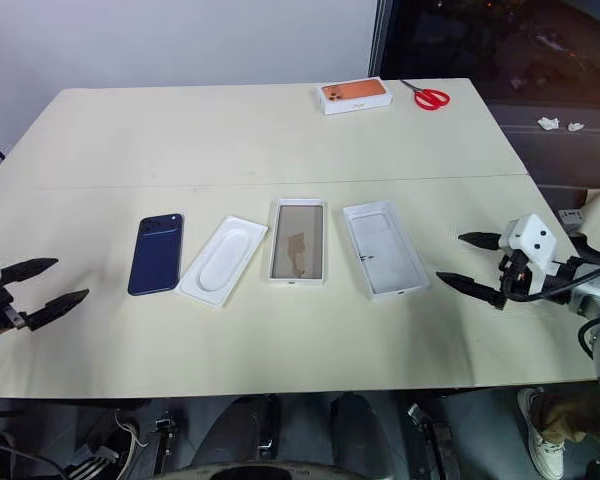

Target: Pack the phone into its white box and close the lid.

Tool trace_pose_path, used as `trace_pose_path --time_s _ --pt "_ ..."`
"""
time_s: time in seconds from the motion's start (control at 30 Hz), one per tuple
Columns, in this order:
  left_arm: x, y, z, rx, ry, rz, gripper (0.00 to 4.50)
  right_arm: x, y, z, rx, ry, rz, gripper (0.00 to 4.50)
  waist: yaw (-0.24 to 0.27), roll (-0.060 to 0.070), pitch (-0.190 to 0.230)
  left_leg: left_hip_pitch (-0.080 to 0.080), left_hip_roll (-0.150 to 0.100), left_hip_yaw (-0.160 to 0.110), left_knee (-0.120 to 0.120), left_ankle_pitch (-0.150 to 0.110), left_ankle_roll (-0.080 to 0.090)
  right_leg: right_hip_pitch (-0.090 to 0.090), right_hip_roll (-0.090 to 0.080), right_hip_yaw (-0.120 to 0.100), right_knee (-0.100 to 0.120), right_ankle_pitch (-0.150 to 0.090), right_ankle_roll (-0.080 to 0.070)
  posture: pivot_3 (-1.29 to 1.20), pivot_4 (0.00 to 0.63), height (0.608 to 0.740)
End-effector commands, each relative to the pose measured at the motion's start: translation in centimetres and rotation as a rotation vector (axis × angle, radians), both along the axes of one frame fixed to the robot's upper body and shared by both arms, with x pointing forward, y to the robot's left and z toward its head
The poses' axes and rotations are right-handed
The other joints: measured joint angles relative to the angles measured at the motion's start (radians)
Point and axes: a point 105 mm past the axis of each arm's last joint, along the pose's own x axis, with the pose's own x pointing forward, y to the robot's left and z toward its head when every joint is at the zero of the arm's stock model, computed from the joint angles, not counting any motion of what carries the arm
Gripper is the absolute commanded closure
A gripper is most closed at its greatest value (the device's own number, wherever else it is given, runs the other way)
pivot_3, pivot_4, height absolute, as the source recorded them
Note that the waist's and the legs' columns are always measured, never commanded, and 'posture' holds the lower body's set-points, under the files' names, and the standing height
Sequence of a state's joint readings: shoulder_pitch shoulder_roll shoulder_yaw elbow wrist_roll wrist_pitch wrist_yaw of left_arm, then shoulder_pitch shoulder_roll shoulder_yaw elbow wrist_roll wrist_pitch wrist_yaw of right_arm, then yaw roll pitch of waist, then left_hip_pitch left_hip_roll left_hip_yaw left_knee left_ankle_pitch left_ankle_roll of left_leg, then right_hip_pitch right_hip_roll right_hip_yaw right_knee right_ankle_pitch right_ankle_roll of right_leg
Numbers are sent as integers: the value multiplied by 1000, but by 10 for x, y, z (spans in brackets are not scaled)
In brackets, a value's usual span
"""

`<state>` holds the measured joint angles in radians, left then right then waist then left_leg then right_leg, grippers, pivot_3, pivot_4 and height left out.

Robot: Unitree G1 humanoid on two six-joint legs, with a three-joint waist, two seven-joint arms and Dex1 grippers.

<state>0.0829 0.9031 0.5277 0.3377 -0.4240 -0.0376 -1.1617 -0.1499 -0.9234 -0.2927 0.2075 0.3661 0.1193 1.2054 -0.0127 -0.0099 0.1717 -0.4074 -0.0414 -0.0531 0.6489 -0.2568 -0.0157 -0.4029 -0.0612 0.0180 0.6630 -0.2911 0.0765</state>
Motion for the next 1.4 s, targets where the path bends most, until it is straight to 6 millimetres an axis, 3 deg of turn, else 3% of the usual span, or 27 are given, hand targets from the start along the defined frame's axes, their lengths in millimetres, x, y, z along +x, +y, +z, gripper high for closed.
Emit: trace_pose_path --time_s 0.03,0.83,0.93,1.07,1.27,1.4 --pt "2 4 13 10 -63 19 0 5 -4 17 -19 -68 -6 78 0 0 0 0 0 0 0 0 0 0 0 0 0 0 0 0 150 740" --pt "25 -15 26 -75 -95 2 0 22 22 28 6 -128 19 78 0 0 0 0 0 0 0 0 0 0 0 0 0 0 0 0 150 740" --pt "28 -26 30 -130 -42 -19 0 23 31 35 3 -142 54 78 0 0 0 0 0 0 0 0 0 0 0 0 0 0 0 0 150 740" --pt "33 -43 34 -231 53 -46 0 23 57 47 -28 -176 149 78 -1 0 0 0 0 0 0 0 0 0 0 0 0 0 0 0 150 740" --pt "63 -96 38 -442 174 -89 0 13 134 54 -40 -171 414 78 0 0 0 0 0 0 1 0 0 0 1 0 1 0 0 0 150 740" --pt "83 -112 32 -513 235 -60 0 20 164 56 19 -202 443 78 0 -1 0 -1 0 0 2 0 0 -1 1 0 2 0 0 0 150 740"
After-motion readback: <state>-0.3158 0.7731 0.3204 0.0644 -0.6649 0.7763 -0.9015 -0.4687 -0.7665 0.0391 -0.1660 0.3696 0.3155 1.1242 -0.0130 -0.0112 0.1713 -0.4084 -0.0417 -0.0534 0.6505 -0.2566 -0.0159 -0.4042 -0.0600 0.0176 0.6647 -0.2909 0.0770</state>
